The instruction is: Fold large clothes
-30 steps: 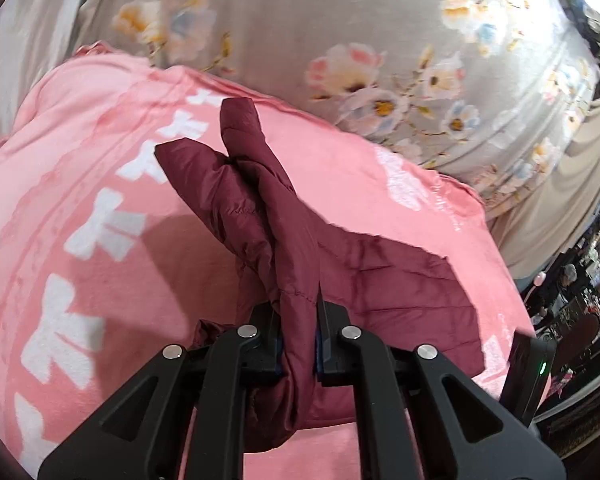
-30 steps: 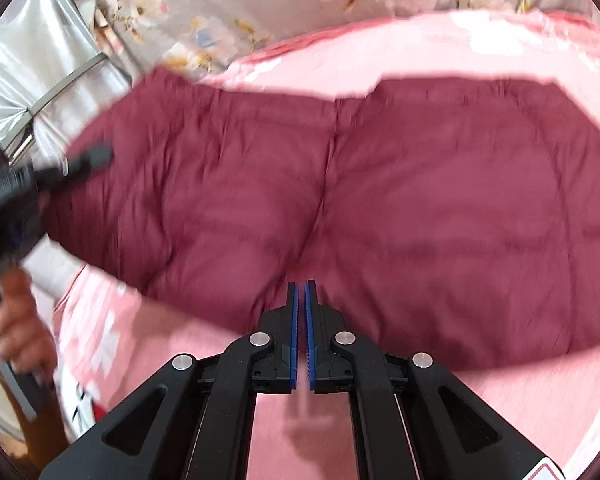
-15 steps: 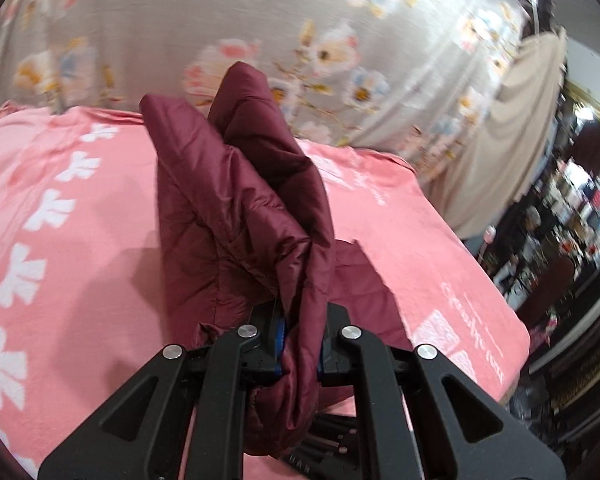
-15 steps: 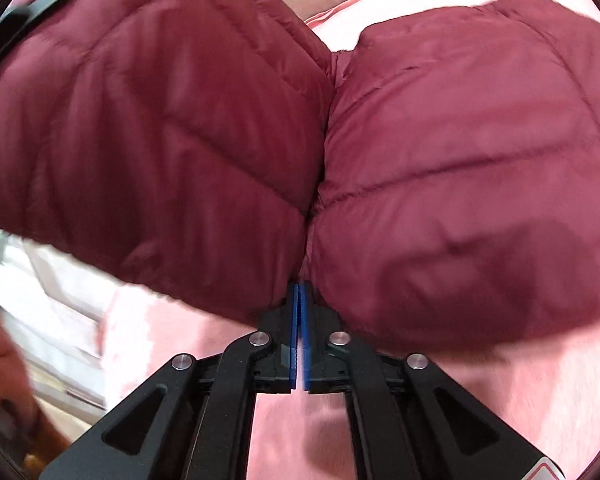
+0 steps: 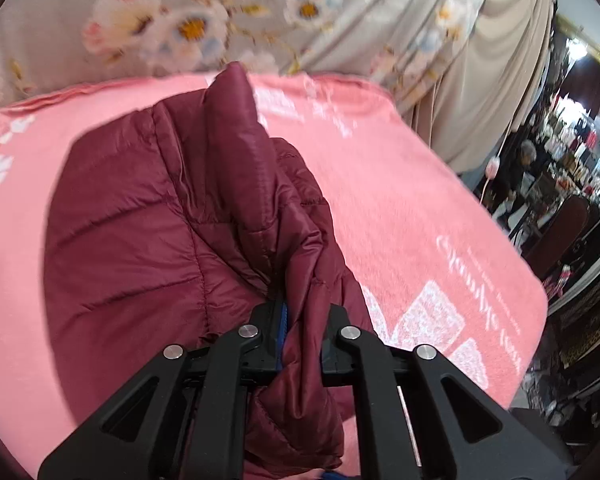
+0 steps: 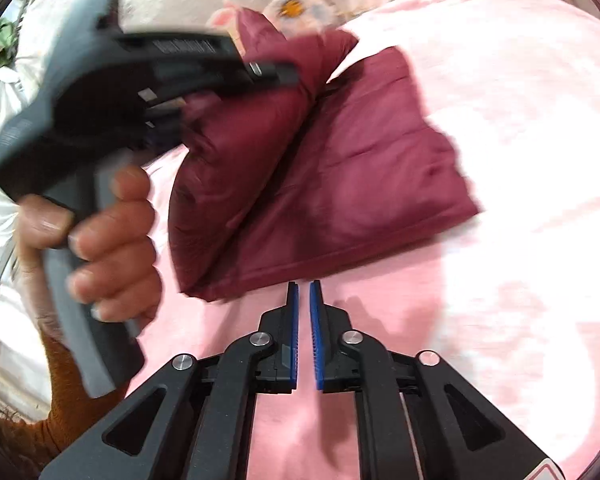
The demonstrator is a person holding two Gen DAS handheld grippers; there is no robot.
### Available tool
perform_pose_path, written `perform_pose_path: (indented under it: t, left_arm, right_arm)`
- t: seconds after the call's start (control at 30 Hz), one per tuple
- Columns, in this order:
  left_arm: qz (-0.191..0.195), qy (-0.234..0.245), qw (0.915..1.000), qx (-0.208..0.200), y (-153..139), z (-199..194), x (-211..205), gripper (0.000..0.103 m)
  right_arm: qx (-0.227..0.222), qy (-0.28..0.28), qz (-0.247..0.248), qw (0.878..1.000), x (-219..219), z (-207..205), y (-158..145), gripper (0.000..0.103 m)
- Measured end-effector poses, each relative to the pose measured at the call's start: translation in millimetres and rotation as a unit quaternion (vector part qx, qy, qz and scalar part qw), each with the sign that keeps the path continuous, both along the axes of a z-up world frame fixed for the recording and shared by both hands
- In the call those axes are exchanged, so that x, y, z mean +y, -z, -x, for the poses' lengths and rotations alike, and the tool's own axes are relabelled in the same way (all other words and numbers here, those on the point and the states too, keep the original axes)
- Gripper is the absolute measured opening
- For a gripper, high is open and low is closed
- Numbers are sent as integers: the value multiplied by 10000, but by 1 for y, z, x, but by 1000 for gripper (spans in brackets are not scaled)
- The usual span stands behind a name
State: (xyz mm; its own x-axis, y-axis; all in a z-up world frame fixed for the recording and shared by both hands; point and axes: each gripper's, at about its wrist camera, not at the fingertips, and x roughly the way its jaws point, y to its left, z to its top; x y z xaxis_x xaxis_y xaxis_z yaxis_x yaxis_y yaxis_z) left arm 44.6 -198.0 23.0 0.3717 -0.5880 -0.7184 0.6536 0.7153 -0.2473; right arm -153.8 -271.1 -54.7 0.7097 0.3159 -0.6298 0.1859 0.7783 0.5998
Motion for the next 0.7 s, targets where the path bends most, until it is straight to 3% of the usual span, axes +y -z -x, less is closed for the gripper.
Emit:
perform_pose_path:
  t: [0.13, 0.37, 0.43, 0.5, 0.57, 0.7]
  left_arm:
    - [-152, 105, 9992, 356, 33, -1, -21, 8]
    - [-269, 85, 9990, 340, 59, 1, -33, 8]
    - [-336, 96, 9990, 278, 63, 5, -36, 8]
    - [-379, 88, 9991, 163, 66, 8, -37, 8]
    - [-365, 63, 9993, 101, 65, 10, -37, 9]
    - [-228, 85, 9997, 62, 51, 14, -30, 12]
  right_arm:
    - [29, 318, 14, 9995, -22, 13, 0, 11]
    - [-114, 769, 143, 9969, -50, 14, -19, 13]
    - [-260, 821, 155, 9962, -59, -3, -30, 17]
    - [-442, 821, 181, 9955, -74, -21, -45, 40]
    - [-565, 778, 213, 9951, -83, -44, -60, 49]
    - [-477, 659, -3, 9967, -107, -102, -72, 49]
